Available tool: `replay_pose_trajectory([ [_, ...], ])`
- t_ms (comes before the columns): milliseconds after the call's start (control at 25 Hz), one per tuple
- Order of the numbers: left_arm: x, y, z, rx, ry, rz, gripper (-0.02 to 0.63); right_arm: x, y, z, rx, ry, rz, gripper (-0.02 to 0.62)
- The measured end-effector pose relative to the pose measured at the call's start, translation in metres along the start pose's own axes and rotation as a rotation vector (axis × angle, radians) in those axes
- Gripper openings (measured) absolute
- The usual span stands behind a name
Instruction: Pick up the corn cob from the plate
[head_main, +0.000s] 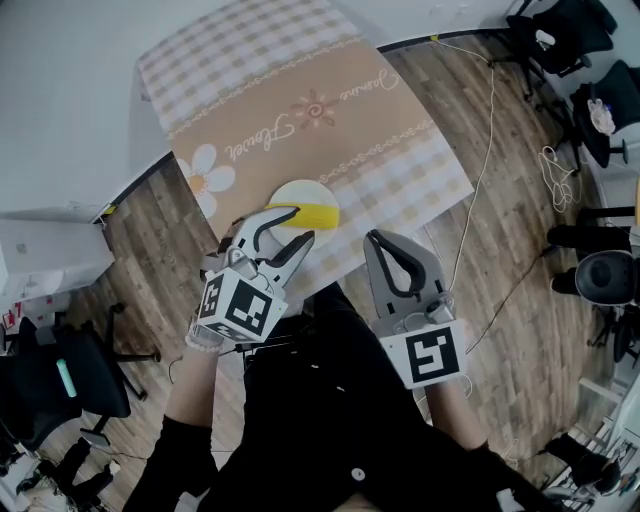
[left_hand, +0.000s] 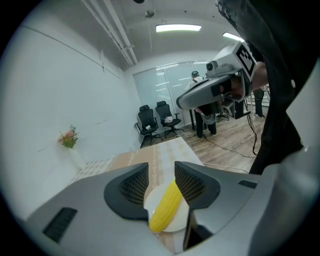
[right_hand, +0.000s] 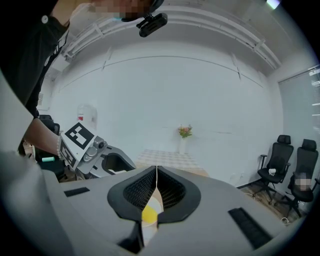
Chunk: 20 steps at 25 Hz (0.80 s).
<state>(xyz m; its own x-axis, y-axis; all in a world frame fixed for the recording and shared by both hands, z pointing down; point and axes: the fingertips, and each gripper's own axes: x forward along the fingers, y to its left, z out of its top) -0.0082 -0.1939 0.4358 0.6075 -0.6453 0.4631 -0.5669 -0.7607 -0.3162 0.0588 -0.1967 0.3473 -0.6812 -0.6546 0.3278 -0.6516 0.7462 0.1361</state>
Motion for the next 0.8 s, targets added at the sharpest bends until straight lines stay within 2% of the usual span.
replay_pose_trajectory([
  [280,0.033,-0.012,-0.032,0.051,0.129,-0.130,0.239,0.003,-0.010,-0.009,0.017,0.017,0.018,0.043],
  [560,0.059,-0.019,-0.057,0.126,0.213,-0.211,0.250,0.007,-0.021,-0.020,0.029,0.037,0.030,0.043],
  [800,0.076,-0.021,-0.075,0.155,0.286,-0.267,0.265,0.011,-0.026,-0.026,0.036,0.047,0.050,0.043],
])
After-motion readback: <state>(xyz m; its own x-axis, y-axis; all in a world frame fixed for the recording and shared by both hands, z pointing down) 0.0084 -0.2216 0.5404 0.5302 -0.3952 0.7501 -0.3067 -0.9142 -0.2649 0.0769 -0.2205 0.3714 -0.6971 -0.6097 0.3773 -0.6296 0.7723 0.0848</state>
